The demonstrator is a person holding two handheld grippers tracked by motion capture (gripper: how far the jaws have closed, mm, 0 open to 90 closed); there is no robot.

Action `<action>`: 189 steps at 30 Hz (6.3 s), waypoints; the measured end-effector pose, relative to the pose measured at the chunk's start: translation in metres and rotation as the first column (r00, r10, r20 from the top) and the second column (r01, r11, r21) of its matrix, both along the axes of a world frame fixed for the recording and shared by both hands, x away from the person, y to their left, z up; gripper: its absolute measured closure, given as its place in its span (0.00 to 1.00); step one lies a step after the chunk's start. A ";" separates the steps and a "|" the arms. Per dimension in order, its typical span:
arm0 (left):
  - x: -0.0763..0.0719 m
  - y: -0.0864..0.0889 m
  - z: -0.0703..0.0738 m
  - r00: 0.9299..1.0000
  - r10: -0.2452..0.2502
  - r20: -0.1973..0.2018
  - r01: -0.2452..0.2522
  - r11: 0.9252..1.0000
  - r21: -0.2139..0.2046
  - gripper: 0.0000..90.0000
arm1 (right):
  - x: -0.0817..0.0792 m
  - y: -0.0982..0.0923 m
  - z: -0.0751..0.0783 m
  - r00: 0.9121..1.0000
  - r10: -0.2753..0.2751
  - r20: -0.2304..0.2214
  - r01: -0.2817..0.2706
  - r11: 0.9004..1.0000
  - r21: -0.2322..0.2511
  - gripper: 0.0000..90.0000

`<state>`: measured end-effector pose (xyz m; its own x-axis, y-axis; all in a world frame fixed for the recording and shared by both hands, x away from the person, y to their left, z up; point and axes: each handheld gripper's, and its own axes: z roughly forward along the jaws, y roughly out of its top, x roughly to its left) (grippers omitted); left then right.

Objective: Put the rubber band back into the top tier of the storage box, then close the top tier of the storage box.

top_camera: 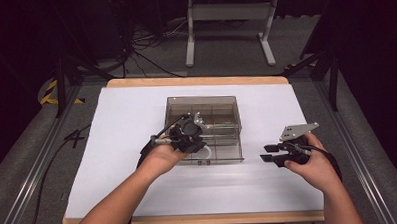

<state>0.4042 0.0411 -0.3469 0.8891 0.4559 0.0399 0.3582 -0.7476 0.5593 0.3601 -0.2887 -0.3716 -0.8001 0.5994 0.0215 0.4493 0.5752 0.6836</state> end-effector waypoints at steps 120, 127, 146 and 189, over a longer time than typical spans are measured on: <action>-0.039 0.023 -0.043 0.996 -0.074 -0.046 0.069 0.993 -0.097 1.00 | 0.000 -0.001 -0.007 1.000 0.003 -0.021 -0.004 1.000 -0.018 0.68; -0.035 0.026 -0.041 0.998 -0.042 -0.037 0.037 0.991 -0.132 1.00 | -0.001 -0.002 -0.007 1.000 0.001 -0.021 -0.001 1.000 -0.019 0.69; -0.022 0.026 -0.041 1.000 0.009 -0.015 -0.012 0.987 -0.162 1.00 | -0.006 -0.003 -0.008 1.000 0.000 -0.027 -0.001 1.000 -0.015 0.68; 0.010 0.029 -0.047 0.992 0.123 -0.003 -0.120 0.960 -0.254 1.00 | -0.013 -0.008 -0.015 0.999 -0.022 -0.044 0.020 0.999 -0.029 0.68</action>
<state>0.4144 0.0699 -0.3942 0.8266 0.5572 -0.0797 0.4292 -0.5324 0.7296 0.3471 -0.2965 -0.3865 -0.7860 0.6170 0.0394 0.4913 0.5846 0.6457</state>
